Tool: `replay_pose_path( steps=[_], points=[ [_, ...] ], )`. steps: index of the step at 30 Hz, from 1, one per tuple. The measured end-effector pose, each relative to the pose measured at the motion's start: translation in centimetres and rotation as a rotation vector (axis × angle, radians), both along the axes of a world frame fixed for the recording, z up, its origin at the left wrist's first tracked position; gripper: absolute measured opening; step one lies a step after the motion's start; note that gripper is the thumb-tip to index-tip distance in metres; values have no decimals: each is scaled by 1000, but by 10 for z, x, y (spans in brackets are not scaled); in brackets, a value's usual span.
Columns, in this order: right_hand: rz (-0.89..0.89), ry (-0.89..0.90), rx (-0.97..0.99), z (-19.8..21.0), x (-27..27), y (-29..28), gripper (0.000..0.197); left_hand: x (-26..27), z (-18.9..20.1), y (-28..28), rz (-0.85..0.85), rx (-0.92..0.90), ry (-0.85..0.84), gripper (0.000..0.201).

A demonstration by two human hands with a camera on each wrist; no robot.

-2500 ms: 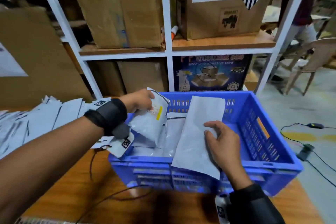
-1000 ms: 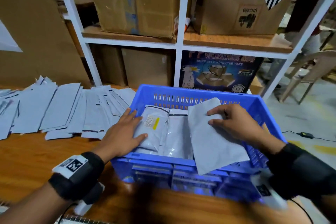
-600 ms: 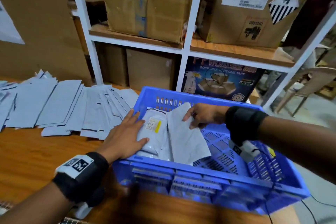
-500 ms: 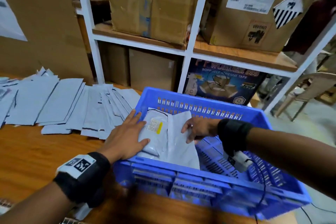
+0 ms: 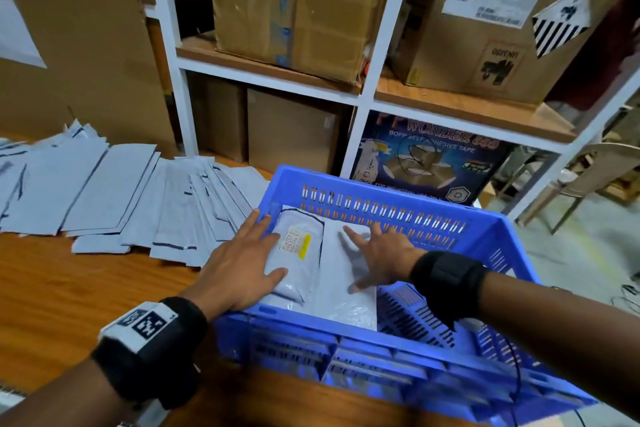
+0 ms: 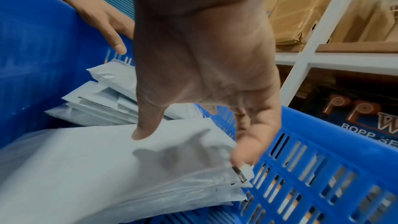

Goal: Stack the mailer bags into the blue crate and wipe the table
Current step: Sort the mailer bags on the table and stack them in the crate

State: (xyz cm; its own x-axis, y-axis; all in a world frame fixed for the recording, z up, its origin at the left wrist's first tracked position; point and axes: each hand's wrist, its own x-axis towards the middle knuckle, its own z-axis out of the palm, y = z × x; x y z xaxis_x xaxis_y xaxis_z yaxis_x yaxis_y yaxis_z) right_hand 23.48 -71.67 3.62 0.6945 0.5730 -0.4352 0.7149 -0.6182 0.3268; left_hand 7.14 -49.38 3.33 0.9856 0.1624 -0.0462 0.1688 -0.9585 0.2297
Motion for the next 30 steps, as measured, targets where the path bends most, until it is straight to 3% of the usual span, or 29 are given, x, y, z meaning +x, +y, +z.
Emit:
replay_pose_path(
  steps=[4, 8, 14, 21, 30],
  points=[
    [-220, 272, 92, -39, 3, 7, 127, -2, 1, -1, -13, 2, -5, 71],
    [-336, 278, 249, -61, 3, 18, 121, -1, 3, -3, -6, 9, -8, 71],
    [-407, 346, 266, -68, 2, 25, 122, -2, 2, -2, -5, 21, -7, 71],
    [-386, 361, 270, -33, 10, 16, 121, -1, 0, 0, -10, 15, -13, 78],
    [-254, 259, 449, 77, -9, 6, 101, -5, 3, -1, -28, -35, -37, 87]
  ],
)
